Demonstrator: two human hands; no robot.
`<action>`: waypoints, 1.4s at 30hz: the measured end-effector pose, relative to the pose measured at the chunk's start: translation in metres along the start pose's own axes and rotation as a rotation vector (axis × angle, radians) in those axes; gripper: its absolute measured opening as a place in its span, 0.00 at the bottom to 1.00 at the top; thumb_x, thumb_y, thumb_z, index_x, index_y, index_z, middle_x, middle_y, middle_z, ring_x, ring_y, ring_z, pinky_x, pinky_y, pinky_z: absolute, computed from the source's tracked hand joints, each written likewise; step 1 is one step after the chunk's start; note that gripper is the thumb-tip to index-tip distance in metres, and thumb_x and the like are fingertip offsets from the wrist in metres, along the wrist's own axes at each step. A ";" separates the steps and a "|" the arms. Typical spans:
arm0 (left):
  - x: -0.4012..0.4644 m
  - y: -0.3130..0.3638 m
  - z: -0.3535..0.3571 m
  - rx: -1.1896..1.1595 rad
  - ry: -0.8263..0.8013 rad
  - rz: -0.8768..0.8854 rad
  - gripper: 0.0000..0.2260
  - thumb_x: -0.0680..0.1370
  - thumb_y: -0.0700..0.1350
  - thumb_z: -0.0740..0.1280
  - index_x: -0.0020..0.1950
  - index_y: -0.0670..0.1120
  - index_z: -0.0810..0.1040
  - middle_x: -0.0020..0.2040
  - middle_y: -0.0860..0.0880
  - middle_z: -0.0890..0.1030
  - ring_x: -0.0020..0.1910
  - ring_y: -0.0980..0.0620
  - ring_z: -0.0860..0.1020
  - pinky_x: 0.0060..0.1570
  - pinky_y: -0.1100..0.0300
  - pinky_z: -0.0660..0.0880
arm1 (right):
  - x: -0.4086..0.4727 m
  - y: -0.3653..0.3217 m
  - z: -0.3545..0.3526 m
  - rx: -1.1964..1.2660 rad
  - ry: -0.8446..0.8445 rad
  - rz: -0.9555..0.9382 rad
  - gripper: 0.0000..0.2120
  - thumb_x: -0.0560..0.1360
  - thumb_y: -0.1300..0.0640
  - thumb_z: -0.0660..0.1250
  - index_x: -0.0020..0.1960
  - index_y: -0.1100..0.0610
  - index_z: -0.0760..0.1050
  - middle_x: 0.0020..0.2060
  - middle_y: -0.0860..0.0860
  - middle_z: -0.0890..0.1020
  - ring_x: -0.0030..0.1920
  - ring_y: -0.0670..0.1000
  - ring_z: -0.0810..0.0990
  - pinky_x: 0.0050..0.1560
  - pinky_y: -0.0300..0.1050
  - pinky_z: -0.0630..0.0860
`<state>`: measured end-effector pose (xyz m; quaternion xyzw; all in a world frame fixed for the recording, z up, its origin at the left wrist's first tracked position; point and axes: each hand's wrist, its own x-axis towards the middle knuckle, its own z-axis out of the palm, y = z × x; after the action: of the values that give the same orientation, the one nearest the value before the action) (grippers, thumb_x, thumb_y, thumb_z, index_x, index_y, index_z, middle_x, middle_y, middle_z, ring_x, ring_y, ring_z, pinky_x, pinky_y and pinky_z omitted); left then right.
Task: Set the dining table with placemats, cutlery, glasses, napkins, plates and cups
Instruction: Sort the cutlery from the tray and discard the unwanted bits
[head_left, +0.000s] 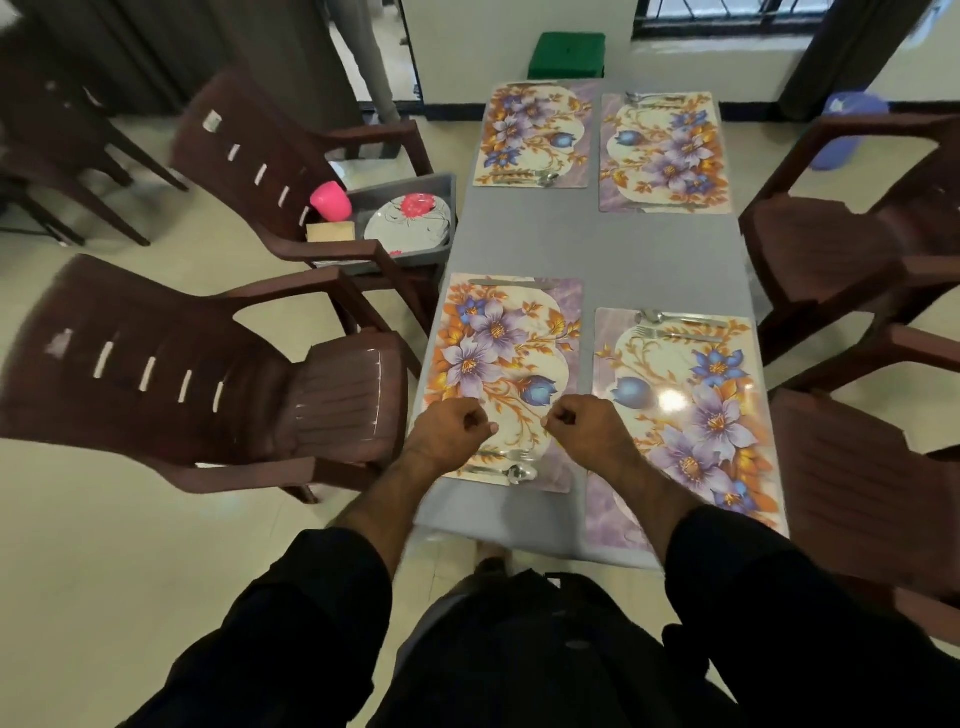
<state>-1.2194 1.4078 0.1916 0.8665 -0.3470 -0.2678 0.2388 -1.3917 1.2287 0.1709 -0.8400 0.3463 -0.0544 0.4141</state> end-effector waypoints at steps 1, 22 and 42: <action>-0.012 0.003 0.004 -0.001 0.021 -0.009 0.11 0.74 0.59 0.74 0.41 0.52 0.82 0.41 0.55 0.85 0.43 0.51 0.83 0.49 0.48 0.82 | -0.009 -0.002 -0.004 -0.009 -0.011 -0.028 0.09 0.76 0.54 0.75 0.38 0.54 0.80 0.35 0.48 0.84 0.37 0.50 0.81 0.39 0.43 0.73; -0.269 -0.127 -0.018 0.019 0.266 -0.410 0.12 0.76 0.62 0.73 0.46 0.54 0.82 0.43 0.57 0.84 0.45 0.53 0.82 0.51 0.54 0.81 | -0.134 -0.119 0.123 -0.219 -0.346 -0.315 0.08 0.78 0.52 0.71 0.45 0.55 0.84 0.41 0.50 0.85 0.43 0.50 0.81 0.46 0.45 0.76; -0.471 -0.398 -0.123 -0.096 0.421 -0.607 0.15 0.78 0.61 0.72 0.59 0.54 0.82 0.58 0.53 0.83 0.58 0.49 0.81 0.61 0.52 0.75 | -0.251 -0.323 0.428 -0.443 -0.602 -0.448 0.10 0.76 0.47 0.72 0.39 0.50 0.78 0.35 0.44 0.80 0.37 0.45 0.78 0.38 0.43 0.74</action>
<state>-1.2434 2.0367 0.1847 0.9539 -0.0045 -0.1585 0.2549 -1.2459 1.8027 0.1787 -0.9414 0.0227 0.1799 0.2845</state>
